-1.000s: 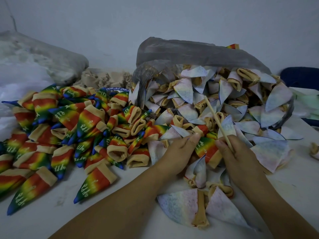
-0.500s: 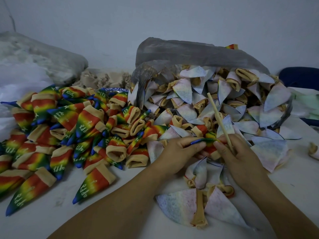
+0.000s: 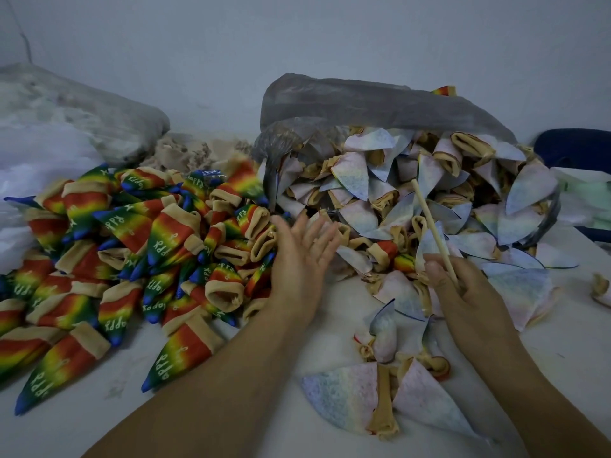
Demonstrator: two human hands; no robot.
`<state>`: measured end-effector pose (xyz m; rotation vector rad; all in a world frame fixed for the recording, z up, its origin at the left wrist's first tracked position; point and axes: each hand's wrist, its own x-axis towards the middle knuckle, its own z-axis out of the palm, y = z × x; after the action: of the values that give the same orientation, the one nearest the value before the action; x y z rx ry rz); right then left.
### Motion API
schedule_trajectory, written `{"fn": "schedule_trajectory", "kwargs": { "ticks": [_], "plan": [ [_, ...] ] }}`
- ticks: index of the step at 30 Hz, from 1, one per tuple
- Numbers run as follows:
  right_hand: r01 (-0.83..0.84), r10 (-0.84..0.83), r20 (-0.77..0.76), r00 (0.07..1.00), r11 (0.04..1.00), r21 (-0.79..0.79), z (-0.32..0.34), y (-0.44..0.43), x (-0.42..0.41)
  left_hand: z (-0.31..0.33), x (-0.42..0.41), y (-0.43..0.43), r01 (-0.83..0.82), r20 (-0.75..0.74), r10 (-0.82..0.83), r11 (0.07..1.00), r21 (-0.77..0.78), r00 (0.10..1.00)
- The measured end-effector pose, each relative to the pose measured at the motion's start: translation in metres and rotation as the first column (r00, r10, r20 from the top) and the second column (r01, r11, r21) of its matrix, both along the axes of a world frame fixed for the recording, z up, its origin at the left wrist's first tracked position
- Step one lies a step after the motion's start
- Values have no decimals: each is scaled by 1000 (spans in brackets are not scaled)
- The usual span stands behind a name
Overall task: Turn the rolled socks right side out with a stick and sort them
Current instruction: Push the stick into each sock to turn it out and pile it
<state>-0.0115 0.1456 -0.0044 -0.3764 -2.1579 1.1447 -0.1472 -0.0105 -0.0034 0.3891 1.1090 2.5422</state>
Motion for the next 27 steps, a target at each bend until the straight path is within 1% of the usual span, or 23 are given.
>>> {"fn": "schedule_trajectory", "kwargs": {
  "ticks": [1, 2, 3, 4, 5, 6, 8, 9, 10, 11, 13, 15, 16, 18, 19, 20, 21, 22, 24, 25, 26, 27],
  "plan": [
    [5, -5, 3, 1000, 1000, 7, 0, -1, 1, -3, 5, 3, -66, -119, 39, 971, -229, 992],
    [8, -8, 12, 1000, 1000, 13, 0, -1, 1, -7, 10, 5, -187, -312, 47, 880, -436, 949],
    [5, -5, 26, 1000, 1000, 7, 0, -2, 2, -13, 12, 7, -354, -535, 20, 770, -531, 845],
    [-8, 9, 46, 999, 1000, -5, 1, -1, 3, -20, 12, 10, -502, -703, -30, 679, -536, 710],
    [-33, 34, 72, 997, 999, -9, 1, -1, 4, -24, 11, 11, -588, -785, -93, 610, -531, 612],
    [-71, 71, 98, 993, 997, 0, 2, -2, 5, -25, 10, 12, -629, -806, -171, 541, -558, 567],
    [-187, 182, 131, 974, 982, 23, 6, -8, 7, -29, 8, 12, -649, -754, -351, 385, -657, 555],
    [-248, 241, 156, 958, 968, 29, 7, -13, 7, -31, 9, 12, -631, -706, -431, 328, -703, 562],
    [-295, 280, 199, 939, 954, 52, 8, -17, 6, -33, 10, 12, -591, -668, -473, 325, -738, 574],
    [-326, 295, 247, 923, 940, 95, 7, -19, 4, -33, 11, 13, -536, -658, -472, 381, -753, 587],
    [-334, 261, 311, 914, 920, 206, 2, -19, 0, -30, 15, 13, -427, -664, -416, 530, -732, 622],
    [-288, 213, 287, 934, 924, 251, -2, -15, -2, -24, 19, 12, -400, -687, -366, 604, -689, 628],
    [-260, 190, 264, 946, 930, 260, -4, -12, -2, -21, 20, 11, -417, -715, -359, 623, -662, 600],
    [-180, 126, 213, 969, 949, 259, -6, -8, -2, -16, 23, 9, -507, -794, -361, 622, -596, 490],
    [-118, 73, 178, 981, 959, 257, -7, -4, -2, -15, 25, 9, -586, -839, -342, 603, -541, 423],
    [-46, 8, 144, 990, 965, 259, -7, 0, -2, -15, 26, 9, -673, -878, -311, 564, -479, 364],
    [26, -59, 119, 991, 965, 261, -8, 4, -2, -15, 27, 9, -746, -898, -296, 503, -435, 325],
    [88, -119, 105, 987, 961, 261, -8, 8, -1, -15, 28, 9, -792, -890, -319, 422, -442, 326],
    [162, -197, 112, 974, 951, 263, -9, 13, -1, -19, 29, 9, -796, -798, -432, 246, -552, 420],
    [175, -216, 129, 968, 946, 274, -10, 15, -1, -22, 28, 10, -775, -746, -477, 188, -603, 464],
    [175, -223, 148, 963, 942, 287, -11, 16, -1, -25, 27, 10, -749, -706, -512, 167, -641, 490],
    [172, -224, 160, 961, 942, 287, -12, 17, -2, -27, 26, 11, -721, -689, -529, 191, -666, 496]
  ]
}}
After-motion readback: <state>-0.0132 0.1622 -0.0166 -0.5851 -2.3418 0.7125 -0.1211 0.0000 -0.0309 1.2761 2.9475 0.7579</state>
